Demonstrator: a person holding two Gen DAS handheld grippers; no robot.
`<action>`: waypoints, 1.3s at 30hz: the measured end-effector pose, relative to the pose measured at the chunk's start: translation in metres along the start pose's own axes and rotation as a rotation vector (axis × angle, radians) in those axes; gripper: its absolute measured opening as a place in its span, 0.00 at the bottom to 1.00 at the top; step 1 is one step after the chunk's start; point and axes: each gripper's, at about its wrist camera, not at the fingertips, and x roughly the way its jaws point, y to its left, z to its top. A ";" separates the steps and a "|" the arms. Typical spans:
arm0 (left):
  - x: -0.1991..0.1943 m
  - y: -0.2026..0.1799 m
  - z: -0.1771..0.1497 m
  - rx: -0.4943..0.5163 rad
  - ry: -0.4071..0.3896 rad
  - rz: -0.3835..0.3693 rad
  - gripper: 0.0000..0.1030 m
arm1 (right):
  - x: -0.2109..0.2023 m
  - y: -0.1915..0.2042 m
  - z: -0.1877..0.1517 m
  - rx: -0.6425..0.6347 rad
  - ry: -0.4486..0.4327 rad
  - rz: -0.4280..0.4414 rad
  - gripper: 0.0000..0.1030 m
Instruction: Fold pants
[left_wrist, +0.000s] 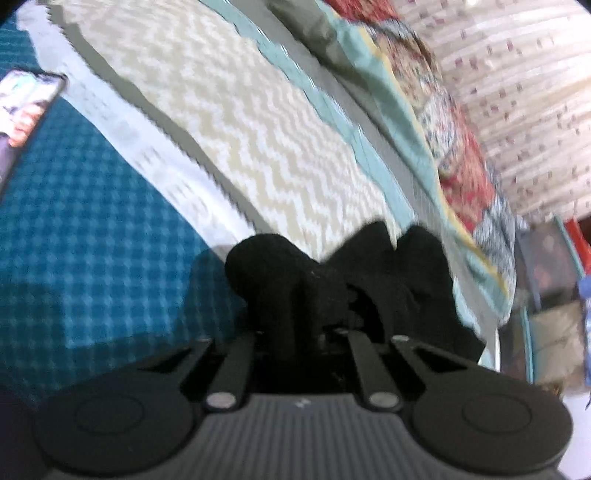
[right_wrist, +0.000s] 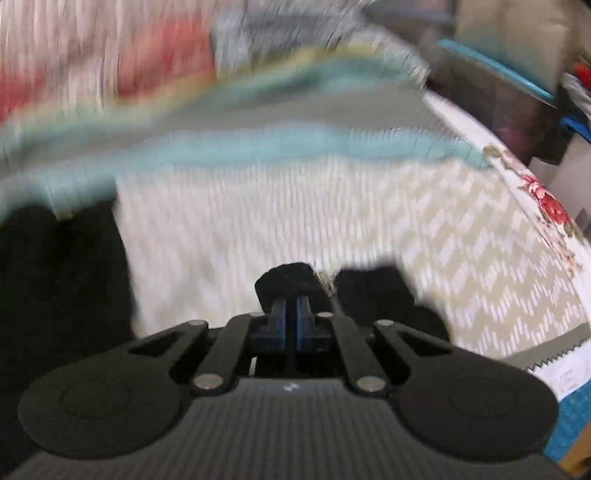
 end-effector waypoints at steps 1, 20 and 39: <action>-0.007 0.003 0.004 -0.014 -0.018 0.000 0.07 | -0.020 -0.007 0.011 0.068 -0.081 0.059 0.07; -0.036 0.028 -0.030 -0.020 0.087 0.081 0.16 | -0.105 -0.177 -0.188 1.042 -0.244 -0.299 0.40; 0.090 -0.158 0.064 0.636 -0.033 0.101 0.42 | 0.030 0.025 0.017 0.404 -0.075 0.236 0.39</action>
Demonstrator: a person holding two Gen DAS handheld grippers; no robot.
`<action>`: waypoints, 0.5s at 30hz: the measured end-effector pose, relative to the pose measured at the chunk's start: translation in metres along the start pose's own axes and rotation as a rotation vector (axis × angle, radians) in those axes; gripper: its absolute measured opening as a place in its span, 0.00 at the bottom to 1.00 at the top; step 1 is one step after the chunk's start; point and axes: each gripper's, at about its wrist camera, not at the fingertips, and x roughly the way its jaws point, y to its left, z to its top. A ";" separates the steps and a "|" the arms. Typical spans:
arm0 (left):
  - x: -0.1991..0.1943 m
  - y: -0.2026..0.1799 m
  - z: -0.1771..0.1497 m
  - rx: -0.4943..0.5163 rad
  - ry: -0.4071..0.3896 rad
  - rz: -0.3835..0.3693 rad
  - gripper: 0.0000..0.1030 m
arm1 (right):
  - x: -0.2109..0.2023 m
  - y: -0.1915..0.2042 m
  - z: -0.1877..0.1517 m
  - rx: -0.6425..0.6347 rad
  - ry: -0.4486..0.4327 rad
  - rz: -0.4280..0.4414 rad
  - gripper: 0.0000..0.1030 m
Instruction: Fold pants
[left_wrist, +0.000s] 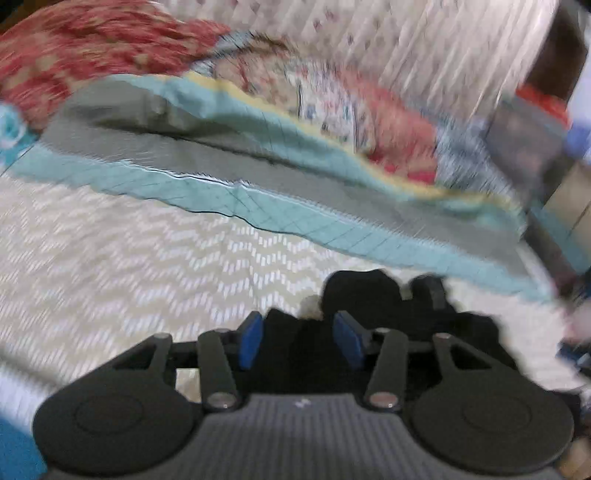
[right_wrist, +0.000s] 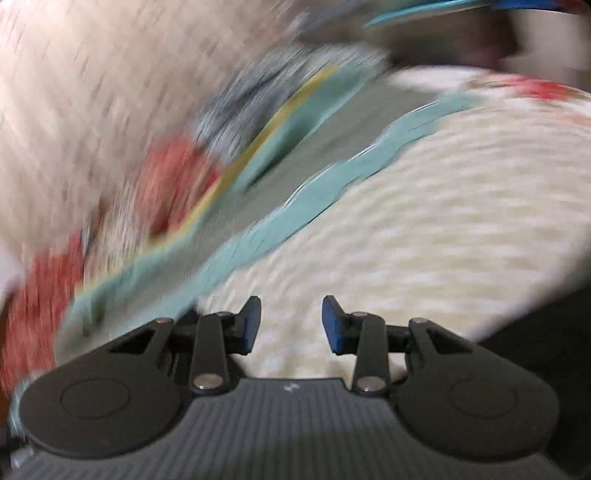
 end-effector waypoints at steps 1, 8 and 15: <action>0.022 -0.003 0.003 0.030 0.021 0.040 0.41 | 0.021 0.017 0.004 -0.042 0.050 0.018 0.39; 0.094 0.030 -0.017 -0.198 0.152 -0.076 0.67 | 0.143 0.109 0.031 -0.267 0.245 0.145 0.51; 0.081 -0.010 -0.034 0.005 0.111 -0.094 0.10 | 0.212 0.136 -0.014 -0.307 0.438 0.114 0.19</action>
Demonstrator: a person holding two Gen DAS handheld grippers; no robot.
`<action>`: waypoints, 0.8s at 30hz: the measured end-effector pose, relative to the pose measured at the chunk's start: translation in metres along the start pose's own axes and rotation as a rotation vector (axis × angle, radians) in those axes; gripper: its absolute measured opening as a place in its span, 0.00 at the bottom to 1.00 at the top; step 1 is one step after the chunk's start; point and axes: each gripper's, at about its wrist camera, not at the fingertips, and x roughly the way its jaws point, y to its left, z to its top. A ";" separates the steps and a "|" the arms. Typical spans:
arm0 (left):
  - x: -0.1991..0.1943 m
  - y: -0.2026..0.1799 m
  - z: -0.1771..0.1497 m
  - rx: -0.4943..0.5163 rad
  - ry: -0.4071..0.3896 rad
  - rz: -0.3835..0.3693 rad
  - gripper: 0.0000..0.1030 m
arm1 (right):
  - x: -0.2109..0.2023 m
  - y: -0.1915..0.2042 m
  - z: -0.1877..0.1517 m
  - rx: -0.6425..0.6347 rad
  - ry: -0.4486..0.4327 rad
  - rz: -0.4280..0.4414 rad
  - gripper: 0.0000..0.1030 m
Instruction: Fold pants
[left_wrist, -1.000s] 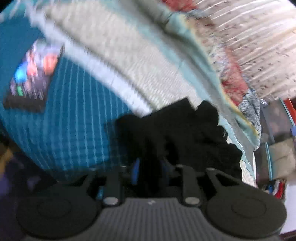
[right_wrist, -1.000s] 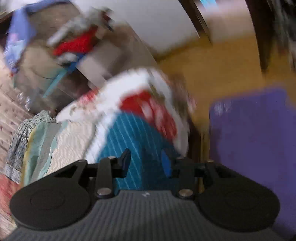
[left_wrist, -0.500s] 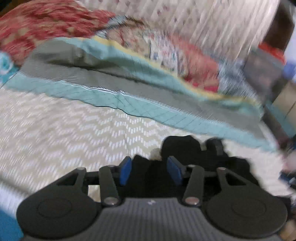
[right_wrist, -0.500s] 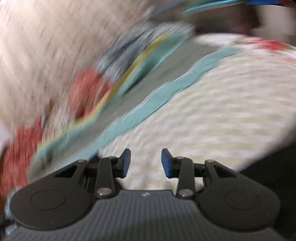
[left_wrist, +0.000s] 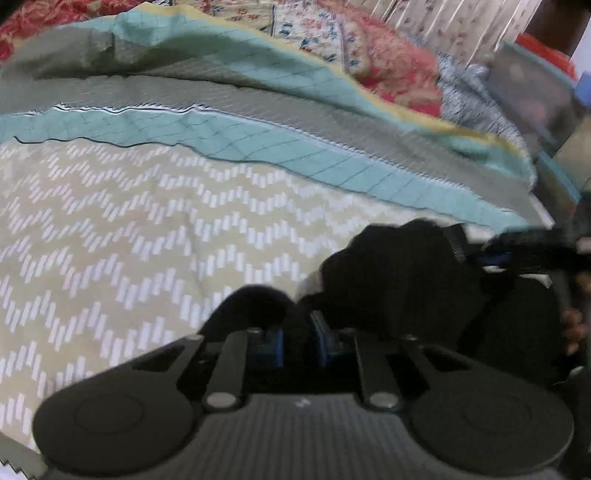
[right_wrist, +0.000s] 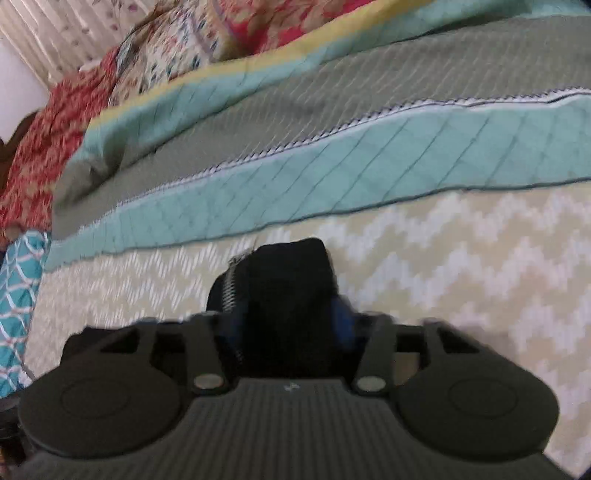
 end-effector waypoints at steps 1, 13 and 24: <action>-0.010 0.002 0.005 -0.010 -0.038 0.005 0.10 | -0.004 0.008 -0.002 -0.039 -0.011 -0.018 0.07; -0.130 0.143 0.002 -0.416 -0.370 0.193 0.10 | -0.272 -0.114 -0.043 0.348 -0.817 -0.207 0.07; -0.111 0.127 -0.008 -0.397 -0.324 0.207 0.10 | -0.238 -0.174 -0.118 0.569 -0.588 -0.381 0.16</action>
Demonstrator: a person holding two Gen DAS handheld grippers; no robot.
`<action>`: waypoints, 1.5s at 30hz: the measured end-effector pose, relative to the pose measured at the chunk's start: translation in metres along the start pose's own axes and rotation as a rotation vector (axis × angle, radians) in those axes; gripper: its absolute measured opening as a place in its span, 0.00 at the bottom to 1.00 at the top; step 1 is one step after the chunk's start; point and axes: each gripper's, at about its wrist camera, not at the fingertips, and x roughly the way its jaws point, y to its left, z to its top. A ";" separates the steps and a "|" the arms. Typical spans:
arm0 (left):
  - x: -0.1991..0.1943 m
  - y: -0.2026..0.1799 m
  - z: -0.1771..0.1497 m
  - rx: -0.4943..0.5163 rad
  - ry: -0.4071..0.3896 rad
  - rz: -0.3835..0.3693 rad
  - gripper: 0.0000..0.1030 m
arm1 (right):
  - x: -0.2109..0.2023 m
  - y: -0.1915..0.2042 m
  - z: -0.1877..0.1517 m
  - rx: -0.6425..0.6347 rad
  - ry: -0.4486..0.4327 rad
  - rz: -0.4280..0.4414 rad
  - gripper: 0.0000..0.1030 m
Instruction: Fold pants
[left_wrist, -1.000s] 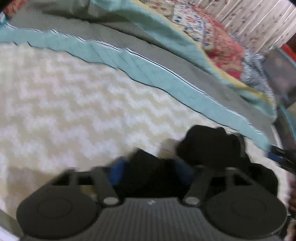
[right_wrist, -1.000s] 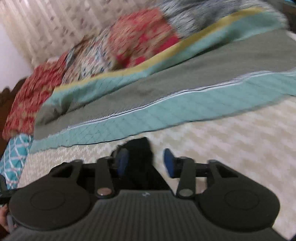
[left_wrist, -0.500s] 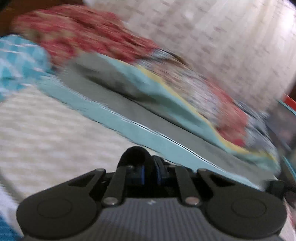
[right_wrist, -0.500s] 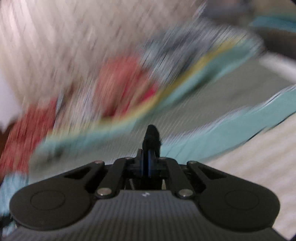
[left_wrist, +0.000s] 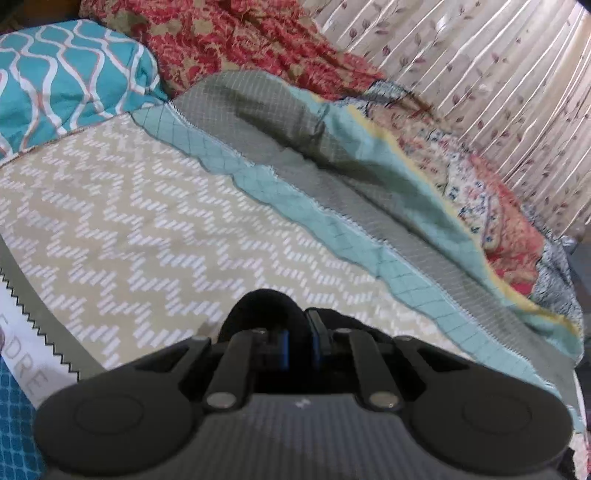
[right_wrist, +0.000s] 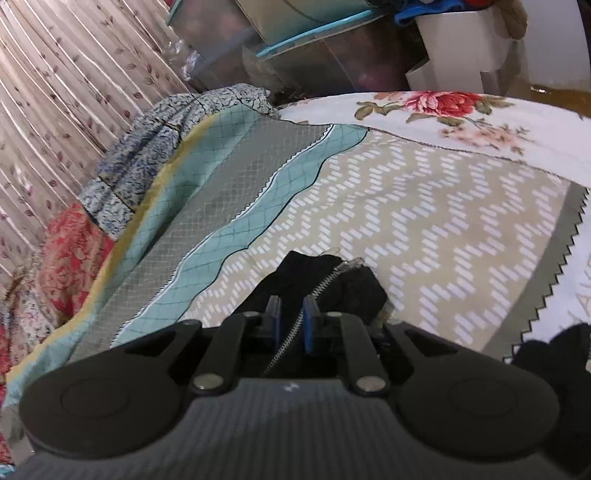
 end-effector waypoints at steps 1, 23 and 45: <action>-0.001 0.000 0.004 -0.001 -0.005 -0.007 0.10 | -0.007 -0.005 0.003 0.012 -0.010 0.000 0.22; -0.044 -0.007 0.015 -0.052 -0.106 -0.091 0.10 | -0.044 -0.013 0.011 0.345 -0.099 0.185 0.07; 0.069 -0.012 0.017 -0.160 0.025 0.057 0.39 | 0.056 0.021 0.049 0.004 -0.027 0.010 0.44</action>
